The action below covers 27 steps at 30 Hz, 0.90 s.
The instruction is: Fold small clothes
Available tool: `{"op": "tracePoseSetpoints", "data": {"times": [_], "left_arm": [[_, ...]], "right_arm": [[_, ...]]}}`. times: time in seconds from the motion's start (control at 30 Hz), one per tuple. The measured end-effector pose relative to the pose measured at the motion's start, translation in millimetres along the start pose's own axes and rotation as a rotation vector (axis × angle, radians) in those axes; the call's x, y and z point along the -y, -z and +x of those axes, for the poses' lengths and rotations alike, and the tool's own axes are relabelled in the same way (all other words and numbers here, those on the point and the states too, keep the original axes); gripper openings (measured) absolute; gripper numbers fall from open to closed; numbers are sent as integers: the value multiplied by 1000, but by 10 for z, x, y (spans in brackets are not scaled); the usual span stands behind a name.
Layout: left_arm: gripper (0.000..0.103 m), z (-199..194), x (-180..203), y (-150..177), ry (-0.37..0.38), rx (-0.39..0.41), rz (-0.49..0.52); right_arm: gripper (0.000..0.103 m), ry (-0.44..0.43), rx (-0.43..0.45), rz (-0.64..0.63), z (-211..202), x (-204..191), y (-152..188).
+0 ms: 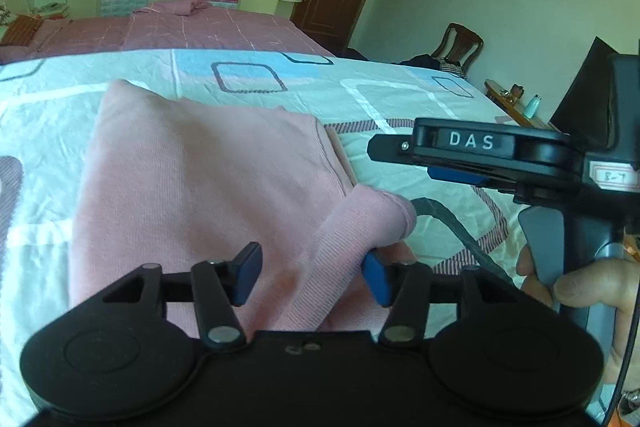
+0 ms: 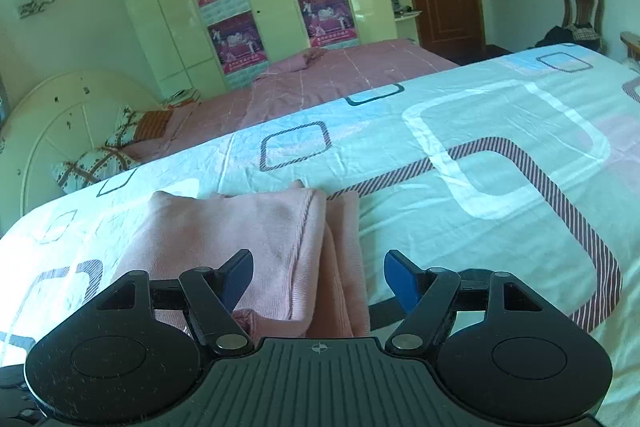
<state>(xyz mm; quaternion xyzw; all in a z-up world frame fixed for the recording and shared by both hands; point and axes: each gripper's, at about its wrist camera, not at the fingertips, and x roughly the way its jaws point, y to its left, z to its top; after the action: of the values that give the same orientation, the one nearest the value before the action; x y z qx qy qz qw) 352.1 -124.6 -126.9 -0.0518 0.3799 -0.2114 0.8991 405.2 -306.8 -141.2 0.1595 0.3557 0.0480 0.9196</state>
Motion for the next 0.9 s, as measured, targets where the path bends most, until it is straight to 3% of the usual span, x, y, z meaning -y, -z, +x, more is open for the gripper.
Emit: {"op": "tracePoseSetpoints", "data": {"times": [0.17, 0.37, 0.73, 0.9], "left_arm": [[68, -225, 39, -107, -117, 44, 58], [75, -348, -24, -223, -162, 59, 70], [73, -104, -682, -182, -285, 44, -77], [74, 37, -840, -98, -255, 10, -124]], "right_arm": [[72, -29, -36, 5, 78, -13, -57], [72, -38, -59, 14, 105, 4, -95], [72, -93, -168, 124, 341, 176, 89], [71, -97, -132, 95, 355, 119, 73]]}}
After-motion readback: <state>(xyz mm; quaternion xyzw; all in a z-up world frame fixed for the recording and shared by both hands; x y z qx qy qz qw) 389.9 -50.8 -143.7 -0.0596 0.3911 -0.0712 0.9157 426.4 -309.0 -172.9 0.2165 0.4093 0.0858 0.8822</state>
